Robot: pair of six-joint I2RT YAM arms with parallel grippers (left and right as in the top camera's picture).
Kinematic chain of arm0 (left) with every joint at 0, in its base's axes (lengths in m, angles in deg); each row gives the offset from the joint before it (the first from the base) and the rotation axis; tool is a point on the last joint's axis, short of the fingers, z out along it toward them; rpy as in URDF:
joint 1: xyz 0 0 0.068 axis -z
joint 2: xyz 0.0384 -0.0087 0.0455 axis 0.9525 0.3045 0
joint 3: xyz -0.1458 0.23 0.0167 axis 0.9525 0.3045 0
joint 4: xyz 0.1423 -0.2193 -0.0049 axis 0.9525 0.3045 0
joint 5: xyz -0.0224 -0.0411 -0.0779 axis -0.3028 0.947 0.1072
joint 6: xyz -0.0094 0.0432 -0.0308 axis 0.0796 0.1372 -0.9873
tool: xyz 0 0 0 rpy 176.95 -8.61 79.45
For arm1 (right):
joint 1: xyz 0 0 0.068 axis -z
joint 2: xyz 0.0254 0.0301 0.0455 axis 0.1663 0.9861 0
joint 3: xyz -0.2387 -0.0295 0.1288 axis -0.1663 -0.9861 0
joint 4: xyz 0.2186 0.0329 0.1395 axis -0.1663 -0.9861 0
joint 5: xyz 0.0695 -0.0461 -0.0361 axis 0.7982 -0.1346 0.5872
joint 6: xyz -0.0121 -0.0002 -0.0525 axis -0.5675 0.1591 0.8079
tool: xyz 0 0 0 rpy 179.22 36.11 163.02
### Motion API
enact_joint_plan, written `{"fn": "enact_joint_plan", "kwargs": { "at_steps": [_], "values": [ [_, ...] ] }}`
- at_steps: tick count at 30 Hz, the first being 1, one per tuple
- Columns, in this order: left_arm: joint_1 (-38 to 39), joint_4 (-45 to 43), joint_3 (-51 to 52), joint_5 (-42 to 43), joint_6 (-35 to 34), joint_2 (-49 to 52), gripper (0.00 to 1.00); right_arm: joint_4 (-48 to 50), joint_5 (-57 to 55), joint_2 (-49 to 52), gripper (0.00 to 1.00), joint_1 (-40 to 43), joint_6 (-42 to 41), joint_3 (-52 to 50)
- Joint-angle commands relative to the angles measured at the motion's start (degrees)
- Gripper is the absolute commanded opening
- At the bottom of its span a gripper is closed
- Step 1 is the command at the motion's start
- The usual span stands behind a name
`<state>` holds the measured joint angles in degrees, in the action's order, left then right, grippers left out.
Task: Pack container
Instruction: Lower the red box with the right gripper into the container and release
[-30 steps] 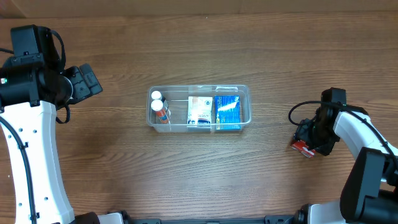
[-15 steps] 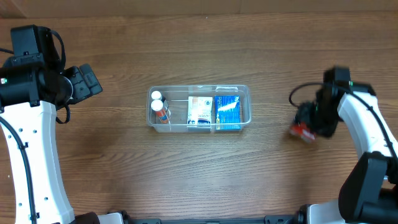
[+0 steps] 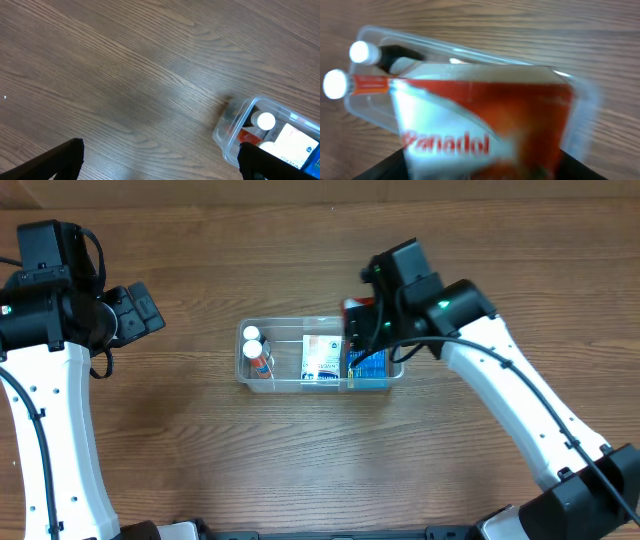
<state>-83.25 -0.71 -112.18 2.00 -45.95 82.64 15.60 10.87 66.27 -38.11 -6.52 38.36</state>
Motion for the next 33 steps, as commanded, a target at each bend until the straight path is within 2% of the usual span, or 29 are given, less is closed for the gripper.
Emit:
{"fn": "enact_joint_plan", "kwargs": {
  "at_steps": [1,6,16,19,21,24,28,33],
  "values": [
    [-0.2,-0.2,-0.8,0.3,1.1,0.3,1.0,0.0,-0.1,4.4,0.74,-0.7,-1.2,-1.2],
    [-0.2,0.1,-0.8,0.3,1.1,0.3,1.0,0.0,-1.2,10.0,0.74,-0.5,-1.2,-1.2],
    [-0.2,0.2,-0.8,0.3,1.1,0.3,1.0,-0.4,-3.4,10.0,0.72,-0.3,-1.1,-1.0],
    [-0.2,0.2,-0.8,0.3,1.1,0.3,1.0,-3.1,-5.9,8.2,0.73,-0.2,-1.2,3.2],
    [-0.2,0.3,-0.8,0.5,1.1,0.3,1.0,-4.4,-8.7,6.2,0.78,0.5,-1.2,6.7],
    [1.0,0.5,-0.8,6.9,8.6,0.3,1.0,-4.5,-9.4,1.3,1.0,4.1,-2.6,12.1],
    [6.1,-1.1,-0.8,7.0,11.1,0.3,1.0,-4.3,-6.5,-3.2,1.0,12.4,-2.7,13.5],
    [10.8,-4.5,-0.8,6.5,14.7,0.9,1.0,-7.4,-6.6,-3.0,1.0,19.9,-2.0,13.4]
  ]
}}
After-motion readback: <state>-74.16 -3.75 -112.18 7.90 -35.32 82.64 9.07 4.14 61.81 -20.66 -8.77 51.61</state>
